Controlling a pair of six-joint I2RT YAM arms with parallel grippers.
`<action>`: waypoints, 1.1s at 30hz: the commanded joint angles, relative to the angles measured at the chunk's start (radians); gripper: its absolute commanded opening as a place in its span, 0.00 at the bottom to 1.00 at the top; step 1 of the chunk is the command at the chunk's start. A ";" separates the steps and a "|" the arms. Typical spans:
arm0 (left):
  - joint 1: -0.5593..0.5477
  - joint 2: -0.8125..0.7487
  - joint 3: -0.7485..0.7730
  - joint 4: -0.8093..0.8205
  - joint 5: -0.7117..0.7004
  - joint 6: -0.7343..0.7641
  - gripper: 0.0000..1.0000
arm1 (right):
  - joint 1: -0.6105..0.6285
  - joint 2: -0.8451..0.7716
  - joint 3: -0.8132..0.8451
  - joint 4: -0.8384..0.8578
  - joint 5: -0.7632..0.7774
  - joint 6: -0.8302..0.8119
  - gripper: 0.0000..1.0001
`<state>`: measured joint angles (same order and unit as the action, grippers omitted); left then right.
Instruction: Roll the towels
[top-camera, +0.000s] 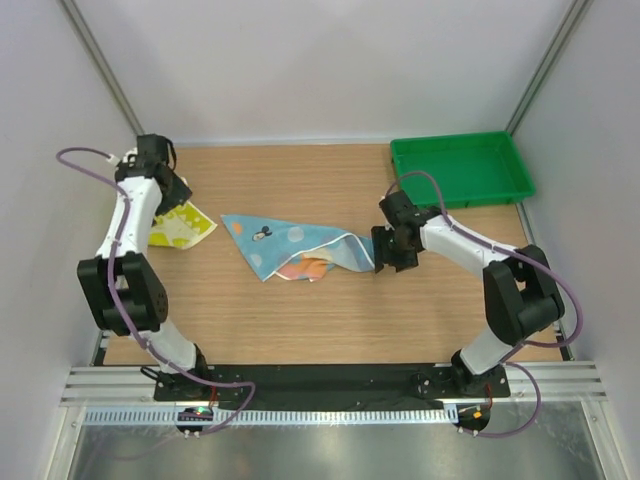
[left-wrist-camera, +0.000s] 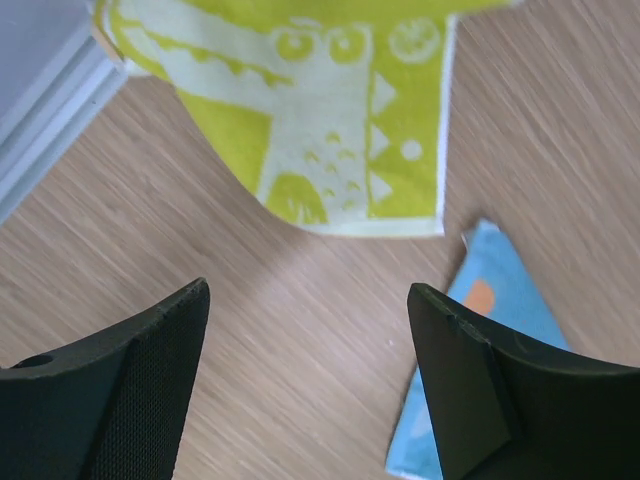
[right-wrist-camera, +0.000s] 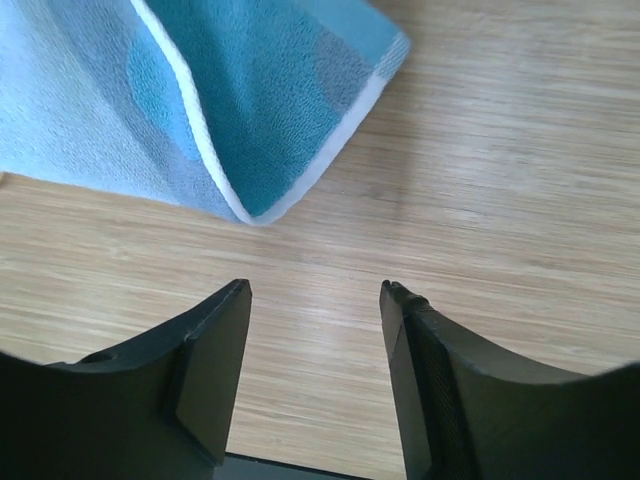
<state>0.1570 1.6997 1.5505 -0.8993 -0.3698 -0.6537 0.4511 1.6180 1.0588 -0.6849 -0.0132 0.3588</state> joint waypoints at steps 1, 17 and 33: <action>-0.115 -0.142 -0.090 0.003 -0.003 -0.001 0.80 | -0.015 -0.081 0.038 -0.012 0.067 0.042 0.63; -0.642 -0.256 -0.570 0.164 0.206 -0.248 0.75 | -0.157 -0.196 -0.039 0.041 -0.034 0.106 0.70; -0.643 -0.103 -0.563 0.266 0.186 -0.224 0.63 | -0.158 -0.176 -0.057 0.048 -0.056 0.085 0.70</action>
<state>-0.4889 1.5871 0.9699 -0.6682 -0.1646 -0.8791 0.2932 1.4479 0.9897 -0.6586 -0.0559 0.4507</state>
